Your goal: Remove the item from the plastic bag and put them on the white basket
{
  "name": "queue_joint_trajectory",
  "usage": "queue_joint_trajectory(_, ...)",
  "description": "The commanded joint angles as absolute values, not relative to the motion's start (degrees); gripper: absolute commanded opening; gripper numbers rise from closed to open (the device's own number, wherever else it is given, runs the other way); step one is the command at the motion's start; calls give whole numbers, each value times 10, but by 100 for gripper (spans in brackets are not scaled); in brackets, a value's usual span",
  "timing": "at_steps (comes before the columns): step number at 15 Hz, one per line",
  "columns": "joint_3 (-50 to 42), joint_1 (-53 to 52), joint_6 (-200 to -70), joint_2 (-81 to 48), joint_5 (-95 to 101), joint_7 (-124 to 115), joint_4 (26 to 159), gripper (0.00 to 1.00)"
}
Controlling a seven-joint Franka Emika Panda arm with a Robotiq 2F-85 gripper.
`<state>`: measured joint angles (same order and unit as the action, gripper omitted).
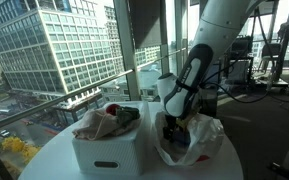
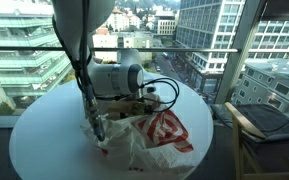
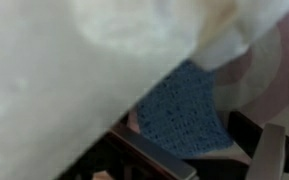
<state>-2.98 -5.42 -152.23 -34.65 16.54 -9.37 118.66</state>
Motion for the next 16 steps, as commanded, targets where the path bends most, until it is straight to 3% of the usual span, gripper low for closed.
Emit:
queue_joint_trajectory(1, -28, -49, -1526, -366, 147, -55, 1161, 74)
queue_joint_trajectory(6, -40, -81, -1475, -313, 161, -69, 1185, 34)
queue_joint_trajectory(10, -48, -120, -1331, -253, 188, -108, 1197, 7)
queue_joint_trajectory(16, 7, -147, -1157, -144, 224, -126, 1208, 7)
